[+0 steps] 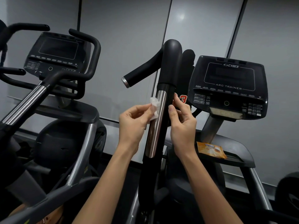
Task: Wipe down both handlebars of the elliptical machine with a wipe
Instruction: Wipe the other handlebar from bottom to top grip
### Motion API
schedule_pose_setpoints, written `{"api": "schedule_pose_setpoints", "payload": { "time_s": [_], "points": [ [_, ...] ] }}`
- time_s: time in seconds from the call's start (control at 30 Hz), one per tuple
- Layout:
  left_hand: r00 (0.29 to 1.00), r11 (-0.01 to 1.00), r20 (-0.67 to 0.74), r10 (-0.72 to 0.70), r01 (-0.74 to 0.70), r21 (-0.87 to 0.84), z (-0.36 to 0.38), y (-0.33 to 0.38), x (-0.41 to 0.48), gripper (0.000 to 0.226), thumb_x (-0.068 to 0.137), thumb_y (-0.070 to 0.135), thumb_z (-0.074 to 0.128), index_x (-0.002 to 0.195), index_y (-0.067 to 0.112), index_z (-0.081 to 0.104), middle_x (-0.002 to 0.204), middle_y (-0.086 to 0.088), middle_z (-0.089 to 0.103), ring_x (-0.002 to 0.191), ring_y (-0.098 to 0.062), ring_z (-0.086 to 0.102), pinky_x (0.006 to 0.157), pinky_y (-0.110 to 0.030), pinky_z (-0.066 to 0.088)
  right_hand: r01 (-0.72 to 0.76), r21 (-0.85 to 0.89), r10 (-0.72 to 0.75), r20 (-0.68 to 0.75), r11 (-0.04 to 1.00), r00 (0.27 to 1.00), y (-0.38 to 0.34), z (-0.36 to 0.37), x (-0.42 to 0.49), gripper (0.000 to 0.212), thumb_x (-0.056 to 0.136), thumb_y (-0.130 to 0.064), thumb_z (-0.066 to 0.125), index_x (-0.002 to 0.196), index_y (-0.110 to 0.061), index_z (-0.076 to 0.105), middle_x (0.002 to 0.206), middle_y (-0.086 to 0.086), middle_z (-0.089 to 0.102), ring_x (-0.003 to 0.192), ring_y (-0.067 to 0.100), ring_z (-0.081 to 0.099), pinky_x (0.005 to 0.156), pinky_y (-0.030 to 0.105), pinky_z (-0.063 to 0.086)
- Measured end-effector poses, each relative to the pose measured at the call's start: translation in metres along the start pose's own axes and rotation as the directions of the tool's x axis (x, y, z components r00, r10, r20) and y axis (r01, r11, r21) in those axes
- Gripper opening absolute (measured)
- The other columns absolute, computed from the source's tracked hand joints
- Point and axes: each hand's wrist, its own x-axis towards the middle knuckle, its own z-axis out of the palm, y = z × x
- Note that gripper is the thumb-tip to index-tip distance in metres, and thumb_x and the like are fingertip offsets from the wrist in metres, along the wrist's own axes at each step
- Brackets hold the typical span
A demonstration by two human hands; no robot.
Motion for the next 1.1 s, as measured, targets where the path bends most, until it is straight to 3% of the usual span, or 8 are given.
{"api": "schedule_pose_setpoints", "payload": {
  "time_s": [0.1,0.2,0.3,0.47,0.6,0.67,0.83,1.1],
  "points": [
    [0.989,0.988,0.04,-0.145,0.147,-0.042,0.002,-0.002,0.008,0.009,0.087,0.016,0.061,0.088,0.012,0.069,0.063,0.004,0.062,0.056,-0.006,0.056,0.058,-0.018,0.05,-0.009,0.005,0.009,0.004,1.0,1.0,-0.001,0.0,0.0,0.036,0.094,-0.006,0.05,0.124,-0.025,0.046,0.105,-0.004,0.054,0.087,-0.006,0.059,0.076,0.011,0.048],
    [0.916,0.941,0.223,-0.333,0.336,0.026,-0.003,-0.012,0.007,0.025,0.096,0.016,0.047,0.086,0.009,0.068,0.066,-0.002,0.059,0.056,-0.01,0.053,0.051,-0.018,0.046,-0.008,0.007,0.008,0.006,1.0,1.0,-0.002,0.0,-0.001,0.037,0.094,-0.004,0.049,0.124,-0.024,0.045,0.104,-0.004,0.053,0.085,-0.008,0.058,0.075,0.009,0.047],
    [0.901,0.924,0.222,-0.373,0.382,0.003,-0.003,-0.012,0.001,0.025,0.097,0.008,0.042,0.093,0.002,0.066,0.061,-0.001,0.061,0.049,-0.007,0.055,0.047,-0.016,0.046,-0.007,0.009,0.007,0.009,1.0,1.0,-0.002,0.0,-0.001,0.037,0.094,-0.005,0.049,0.125,-0.024,0.045,0.105,-0.003,0.054,0.086,-0.008,0.059,0.075,0.009,0.047],
    [0.996,0.995,-0.06,-0.059,0.064,0.08,0.008,0.001,-0.003,0.006,0.09,0.013,0.059,0.09,0.015,0.066,0.076,-0.002,0.064,0.065,-0.008,0.061,0.064,-0.018,0.054,-0.008,0.014,0.008,0.014,1.0,1.0,0.0,-0.001,-0.001,0.038,0.093,-0.007,0.05,0.128,-0.023,0.045,0.105,-0.004,0.054,0.085,-0.005,0.059,0.074,0.012,0.048],
    [0.96,0.934,-0.042,0.278,-0.26,0.244,0.019,0.014,-0.001,0.01,0.083,0.019,0.07,0.084,0.028,0.068,0.084,0.002,0.071,0.079,-0.01,0.068,0.074,-0.024,0.056,0.0,0.026,0.0,0.004,1.0,1.0,0.001,-0.001,0.0,0.038,0.093,-0.005,0.05,0.127,-0.023,0.045,0.104,-0.004,0.054,0.085,-0.007,0.059,0.072,0.01,0.047],
    [0.962,0.942,-0.055,0.267,-0.249,0.224,0.021,0.015,0.006,0.012,0.084,0.018,0.068,0.083,0.029,0.068,0.08,0.005,0.071,0.078,-0.009,0.068,0.074,-0.025,0.056,-0.002,0.028,0.001,0.007,1.0,1.0,0.001,-0.001,0.0,0.039,0.093,-0.004,0.05,0.126,-0.024,0.045,0.103,-0.003,0.054,0.084,-0.007,0.059,0.071,0.009,0.047],
    [0.995,0.994,-0.001,-0.098,0.098,-0.044,0.022,0.013,0.019,0.011,0.092,0.013,0.055,0.09,0.016,0.066,0.073,0.002,0.066,0.062,-0.006,0.063,0.061,-0.018,0.055,-0.015,0.012,0.014,0.025,1.0,1.0,-0.001,-0.002,0.0,0.037,0.094,-0.006,0.05,0.122,-0.03,0.048,0.104,-0.003,0.054,0.086,0.0,0.059,0.072,0.014,0.049],
    [0.946,0.937,-0.048,0.32,-0.309,0.164,0.027,0.014,0.012,0.008,0.081,0.019,0.071,0.082,0.027,0.068,0.088,-0.001,0.071,0.083,-0.012,0.067,0.075,-0.022,0.054,-0.007,0.03,0.007,0.012,1.0,1.0,0.0,-0.001,0.001,0.039,0.093,-0.003,0.05,0.122,-0.029,0.047,0.104,-0.001,0.053,0.086,-0.004,0.059,0.073,0.01,0.047]
  ]
}}
